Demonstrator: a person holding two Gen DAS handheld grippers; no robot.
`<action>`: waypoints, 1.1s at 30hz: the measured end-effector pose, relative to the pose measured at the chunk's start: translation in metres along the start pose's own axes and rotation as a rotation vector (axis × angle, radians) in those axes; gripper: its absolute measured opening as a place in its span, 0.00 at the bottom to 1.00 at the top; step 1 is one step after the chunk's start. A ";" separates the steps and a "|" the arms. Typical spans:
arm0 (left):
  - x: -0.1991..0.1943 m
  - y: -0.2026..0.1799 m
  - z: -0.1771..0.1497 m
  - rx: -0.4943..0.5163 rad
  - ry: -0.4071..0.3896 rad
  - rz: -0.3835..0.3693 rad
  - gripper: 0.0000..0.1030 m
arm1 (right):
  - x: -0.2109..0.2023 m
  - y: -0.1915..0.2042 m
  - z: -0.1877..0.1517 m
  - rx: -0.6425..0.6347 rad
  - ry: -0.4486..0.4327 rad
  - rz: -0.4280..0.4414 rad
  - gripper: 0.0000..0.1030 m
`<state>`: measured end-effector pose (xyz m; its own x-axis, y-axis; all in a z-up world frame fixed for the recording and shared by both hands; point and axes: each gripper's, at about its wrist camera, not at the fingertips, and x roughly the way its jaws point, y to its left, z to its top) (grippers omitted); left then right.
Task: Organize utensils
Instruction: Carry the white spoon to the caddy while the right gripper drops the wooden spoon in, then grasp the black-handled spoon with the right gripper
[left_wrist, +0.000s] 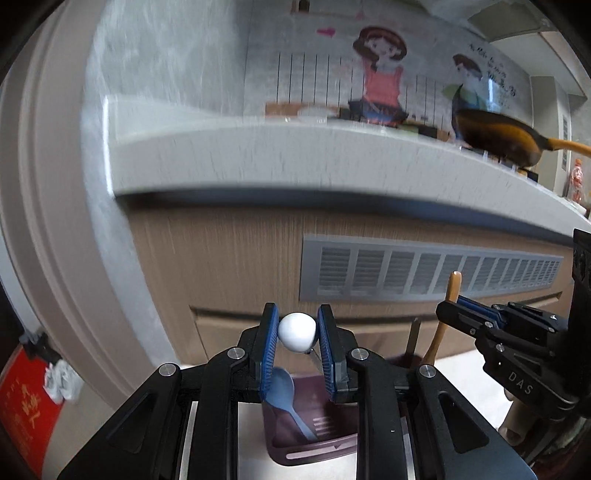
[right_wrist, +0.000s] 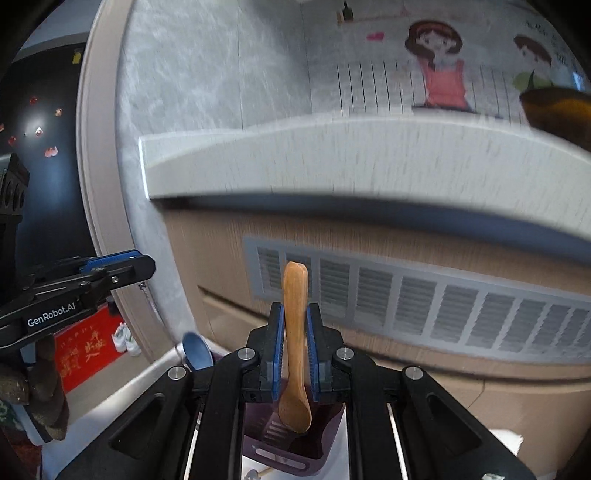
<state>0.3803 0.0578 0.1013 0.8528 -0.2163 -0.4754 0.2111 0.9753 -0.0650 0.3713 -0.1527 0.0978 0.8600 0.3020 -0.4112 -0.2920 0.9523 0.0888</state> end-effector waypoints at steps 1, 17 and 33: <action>0.007 0.000 -0.006 -0.006 0.019 -0.007 0.22 | 0.004 -0.001 -0.005 0.004 0.016 0.001 0.11; 0.017 0.007 -0.048 -0.111 0.153 -0.042 0.56 | 0.010 -0.017 -0.063 0.054 0.209 0.025 0.12; -0.057 0.008 -0.160 -0.138 0.275 -0.065 0.56 | -0.011 -0.039 -0.174 0.289 0.545 -0.012 0.14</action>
<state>0.2572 0.0845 -0.0125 0.6743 -0.2760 -0.6849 0.1780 0.9609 -0.2120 0.3003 -0.2007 -0.0586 0.5030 0.2979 -0.8113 -0.0928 0.9519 0.2920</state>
